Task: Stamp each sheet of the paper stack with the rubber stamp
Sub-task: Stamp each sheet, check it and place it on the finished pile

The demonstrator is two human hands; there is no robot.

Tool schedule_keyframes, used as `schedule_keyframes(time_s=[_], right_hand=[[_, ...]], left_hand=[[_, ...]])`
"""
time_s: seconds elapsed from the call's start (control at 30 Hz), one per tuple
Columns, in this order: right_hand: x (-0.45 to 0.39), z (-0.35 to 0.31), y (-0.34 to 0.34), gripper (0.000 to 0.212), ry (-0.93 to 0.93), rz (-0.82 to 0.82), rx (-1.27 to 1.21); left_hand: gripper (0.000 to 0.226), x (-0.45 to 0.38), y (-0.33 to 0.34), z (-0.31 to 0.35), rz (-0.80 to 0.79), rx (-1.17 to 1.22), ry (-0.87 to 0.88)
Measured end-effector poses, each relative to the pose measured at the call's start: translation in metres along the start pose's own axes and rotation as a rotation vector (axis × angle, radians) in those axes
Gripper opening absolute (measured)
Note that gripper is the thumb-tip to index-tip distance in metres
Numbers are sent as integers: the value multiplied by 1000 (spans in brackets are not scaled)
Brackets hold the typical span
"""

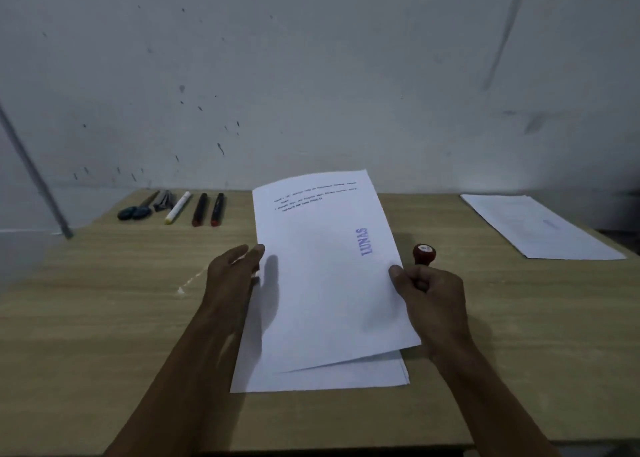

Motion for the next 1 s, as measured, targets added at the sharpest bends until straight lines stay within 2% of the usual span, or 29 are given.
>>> schedule_keyframes(time_s=[0.07, 0.13, 0.3, 0.43, 0.57, 0.8, 0.93, 1.0], right_hand=[[-5, -7, -3, 26, -1, 3, -66], [-8, -12, -5, 21, -9, 2, -105], [-26, -25, -24, 20, -62, 68, -120], [-51, -33, -47, 12, -75, 120, -94], [-86, -27, -73, 24, -59, 185, -13], [-153, -5, -140, 39, -18, 257, 262], [-185, 15, -182, 20, 77, 286, 564], [-197, 29, -197, 17, 164, 294, 696]], left_hand=[[34, -1, 7, 10, -123, 125, -67], [29, -1, 14, 21, -198, 194, -96], [36, 1, 42, 56, -195, 258, -13], [29, 2, 75, 89, -207, 220, 88], [18, 3, 126, 119, -228, 157, 144], [23, -4, 235, 149, -266, -50, 291], [23, -14, 302, 140, -278, -230, 318], [23, -17, 333, 126, -309, -322, 289]])
Point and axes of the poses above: each hand's wrist, its own x-axis away from the middle knuckle, its own y-axis out of the palm, z = x × y, the point moved 3 cm from there along -x, towards the middle knuckle, and after that the axes turned 8 degrees about -y, right-handed, at the moved point
